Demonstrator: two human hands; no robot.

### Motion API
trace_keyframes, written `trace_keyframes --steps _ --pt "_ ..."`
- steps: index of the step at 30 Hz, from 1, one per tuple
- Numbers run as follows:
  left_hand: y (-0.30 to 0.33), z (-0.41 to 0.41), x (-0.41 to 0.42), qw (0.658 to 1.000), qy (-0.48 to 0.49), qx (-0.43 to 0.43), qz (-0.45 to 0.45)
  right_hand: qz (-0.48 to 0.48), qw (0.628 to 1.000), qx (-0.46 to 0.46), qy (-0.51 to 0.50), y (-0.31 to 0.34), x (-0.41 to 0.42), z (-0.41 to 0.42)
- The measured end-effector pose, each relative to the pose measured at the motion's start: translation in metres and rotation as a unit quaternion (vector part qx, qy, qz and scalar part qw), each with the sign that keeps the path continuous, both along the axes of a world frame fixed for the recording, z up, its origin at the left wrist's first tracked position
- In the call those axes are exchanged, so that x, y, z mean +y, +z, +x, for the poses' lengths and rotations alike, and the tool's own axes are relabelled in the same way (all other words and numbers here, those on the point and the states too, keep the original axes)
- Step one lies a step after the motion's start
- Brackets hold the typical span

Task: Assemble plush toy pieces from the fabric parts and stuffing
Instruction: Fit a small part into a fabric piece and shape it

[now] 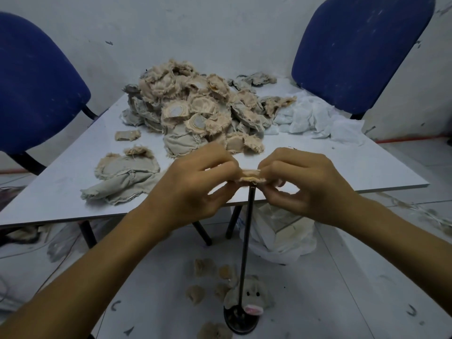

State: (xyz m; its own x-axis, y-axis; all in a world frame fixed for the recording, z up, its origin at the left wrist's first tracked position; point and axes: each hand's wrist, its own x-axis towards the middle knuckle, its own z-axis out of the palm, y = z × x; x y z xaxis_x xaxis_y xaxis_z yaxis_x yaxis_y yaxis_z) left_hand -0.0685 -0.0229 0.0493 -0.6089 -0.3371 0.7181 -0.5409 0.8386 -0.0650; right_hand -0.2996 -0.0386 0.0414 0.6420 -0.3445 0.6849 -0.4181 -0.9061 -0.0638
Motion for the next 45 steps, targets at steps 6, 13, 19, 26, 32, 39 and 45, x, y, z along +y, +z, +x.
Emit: trace_keyframes --steps 6,13,19,26,32,39,45 --pt "-0.011 -0.002 0.004 0.999 -0.005 -0.008 -0.041 -0.076 0.997 0.028 -0.011 -0.01 0.005 -0.003" --pt "-0.03 -0.006 0.012 1.0 -0.02 0.009 0.02 0.0 1.0 0.023 -0.016 -0.026 0.012 -0.004" --pt "-0.047 -0.004 0.015 0.999 -0.003 0.004 0.052 0.064 0.998 0.01 -0.005 -0.043 0.021 0.0" --pt "-0.031 -0.012 0.009 0.873 -0.1 0.285 0.383 0.33 0.922 -0.205 -0.003 -0.024 0.015 0.012" --pt "-0.012 -0.02 0.002 0.758 -0.165 0.424 0.467 0.445 0.838 -0.31 0.063 -0.004 0.009 0.022" --pt "-0.011 -0.015 0.01 0.86 -0.16 0.317 0.367 0.412 0.862 -0.284 0.077 -0.005 0.018 0.018" --pt "-0.02 -0.014 0.011 0.926 -0.088 0.247 0.27 0.357 0.905 -0.227 0.036 -0.016 0.018 0.014"
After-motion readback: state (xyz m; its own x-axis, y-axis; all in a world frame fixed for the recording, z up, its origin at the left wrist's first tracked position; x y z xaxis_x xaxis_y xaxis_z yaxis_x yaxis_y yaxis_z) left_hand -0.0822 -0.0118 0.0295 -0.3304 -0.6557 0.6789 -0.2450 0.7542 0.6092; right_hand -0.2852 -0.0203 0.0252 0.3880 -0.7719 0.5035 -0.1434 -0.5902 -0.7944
